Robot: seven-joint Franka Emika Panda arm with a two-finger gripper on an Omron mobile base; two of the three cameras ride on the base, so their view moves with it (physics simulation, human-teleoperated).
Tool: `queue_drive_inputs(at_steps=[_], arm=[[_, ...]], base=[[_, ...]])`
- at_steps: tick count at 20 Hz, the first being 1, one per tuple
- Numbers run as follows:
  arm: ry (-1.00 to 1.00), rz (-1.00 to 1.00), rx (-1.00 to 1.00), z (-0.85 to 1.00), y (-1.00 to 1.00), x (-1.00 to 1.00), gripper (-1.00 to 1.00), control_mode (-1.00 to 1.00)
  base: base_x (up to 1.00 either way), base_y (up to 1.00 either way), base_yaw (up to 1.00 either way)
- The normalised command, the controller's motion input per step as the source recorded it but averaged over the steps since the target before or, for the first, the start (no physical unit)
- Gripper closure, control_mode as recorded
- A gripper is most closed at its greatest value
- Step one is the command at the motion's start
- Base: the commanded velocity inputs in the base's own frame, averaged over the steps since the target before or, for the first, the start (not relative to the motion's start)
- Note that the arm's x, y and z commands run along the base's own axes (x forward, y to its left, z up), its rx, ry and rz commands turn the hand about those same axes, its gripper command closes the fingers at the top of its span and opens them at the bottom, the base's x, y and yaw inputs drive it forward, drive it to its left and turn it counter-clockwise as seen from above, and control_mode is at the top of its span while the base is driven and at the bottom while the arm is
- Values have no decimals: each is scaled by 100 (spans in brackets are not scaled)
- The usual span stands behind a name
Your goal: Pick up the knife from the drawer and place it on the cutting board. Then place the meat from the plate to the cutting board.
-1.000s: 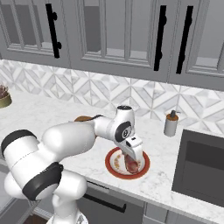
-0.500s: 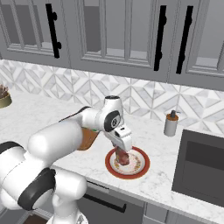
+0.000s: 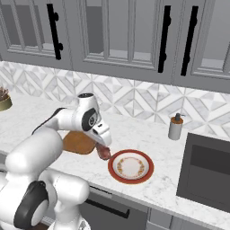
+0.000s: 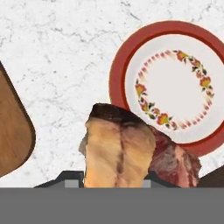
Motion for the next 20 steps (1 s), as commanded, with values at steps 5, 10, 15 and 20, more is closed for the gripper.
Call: queue_drive_inputs(at_steps=[5,10,15,20], arm=[[-3,17,-5,0,85,38,100,-100],[0,14,-17,0,79,50,100,-100],[5,10,-18,0,52,51,100,-100],[11,4,-8,-1,34,42,100,-100]], base=[[0,0,0],[0,0,0],[0,0,0],[0,0,0]])
